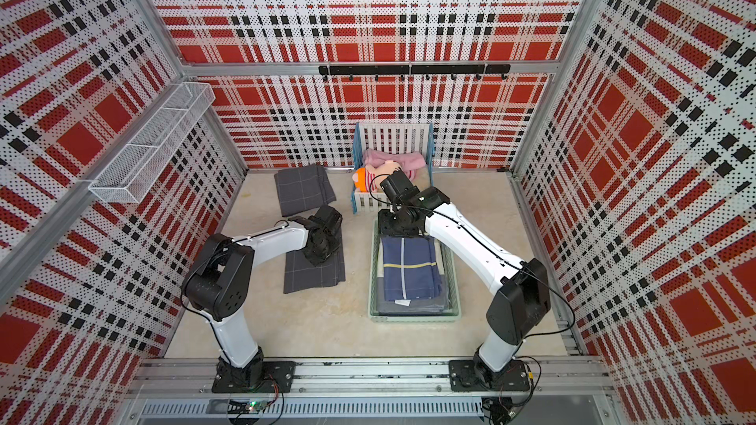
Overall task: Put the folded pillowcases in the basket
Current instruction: Move the pillowcase to the center of the board, then pick up the pillowcase at the center of the board.
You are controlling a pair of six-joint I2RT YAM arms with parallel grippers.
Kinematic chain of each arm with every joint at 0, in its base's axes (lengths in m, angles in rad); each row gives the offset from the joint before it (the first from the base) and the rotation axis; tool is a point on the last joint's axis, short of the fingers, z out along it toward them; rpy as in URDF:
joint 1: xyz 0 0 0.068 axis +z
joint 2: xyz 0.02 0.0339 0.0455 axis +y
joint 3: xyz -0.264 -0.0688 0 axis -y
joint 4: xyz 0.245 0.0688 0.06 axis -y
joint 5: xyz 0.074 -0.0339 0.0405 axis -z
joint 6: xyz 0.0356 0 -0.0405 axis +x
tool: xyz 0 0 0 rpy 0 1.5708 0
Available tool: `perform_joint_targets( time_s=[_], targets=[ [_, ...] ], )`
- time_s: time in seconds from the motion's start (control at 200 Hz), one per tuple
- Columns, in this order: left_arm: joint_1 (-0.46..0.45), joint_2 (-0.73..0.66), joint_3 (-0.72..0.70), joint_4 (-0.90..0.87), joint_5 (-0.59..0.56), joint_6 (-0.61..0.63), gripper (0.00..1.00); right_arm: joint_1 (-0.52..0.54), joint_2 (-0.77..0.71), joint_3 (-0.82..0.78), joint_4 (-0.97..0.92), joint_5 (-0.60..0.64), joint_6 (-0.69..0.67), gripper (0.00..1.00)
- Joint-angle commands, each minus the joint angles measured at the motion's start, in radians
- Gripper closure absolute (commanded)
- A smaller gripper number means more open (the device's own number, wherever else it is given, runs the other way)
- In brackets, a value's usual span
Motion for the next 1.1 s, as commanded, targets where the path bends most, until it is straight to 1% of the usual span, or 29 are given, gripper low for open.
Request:
perform_joint_targets(
  time_s=[0.0,0.22,0.321,0.391,0.486,0.501,0.561,0.671,0.751,0.852,0.987,1.097],
  targets=[
    [-0.001,0.012,0.034,-0.075,0.038,0.026,0.57,0.015,0.019,0.023,0.007,-0.002,-0.016,0.43],
    [0.011,-0.032,0.134,-0.123,0.008,0.089,0.54,0.043,0.045,0.06,0.007,-0.007,-0.023,0.42],
    [0.042,-0.063,0.177,-0.149,-0.045,0.141,0.53,0.074,0.081,0.096,0.004,-0.011,-0.026,0.41],
    [0.1,-0.086,0.183,-0.153,-0.06,0.185,0.53,0.113,0.125,0.14,0.001,-0.016,-0.034,0.41],
    [0.194,-0.102,0.18,-0.154,-0.068,0.249,0.53,0.161,0.221,0.22,-0.017,-0.039,-0.038,0.39],
    [0.233,-0.103,0.18,-0.155,-0.069,0.258,0.53,0.167,0.237,0.233,-0.017,-0.047,-0.038,0.39],
    [0.301,-0.1,0.173,-0.153,-0.069,0.296,0.53,0.186,0.296,0.275,-0.01,-0.073,-0.032,0.38],
    [0.378,-0.08,0.17,-0.146,-0.09,0.366,0.54,0.213,0.408,0.375,-0.023,-0.11,-0.021,0.36],
    [0.403,-0.061,0.169,-0.137,-0.121,0.417,0.54,0.222,0.475,0.429,-0.035,-0.123,-0.011,0.35],
    [0.423,-0.045,0.152,-0.082,-0.111,0.483,0.54,0.226,0.53,0.439,-0.031,-0.134,0.007,0.31],
    [0.44,-0.016,0.126,0.022,-0.016,0.55,0.54,0.231,0.579,0.413,-0.019,-0.137,0.03,0.3],
    [0.442,0.018,0.134,0.045,-0.008,0.581,0.54,0.236,0.601,0.39,-0.008,-0.132,0.052,0.3]
  ],
)
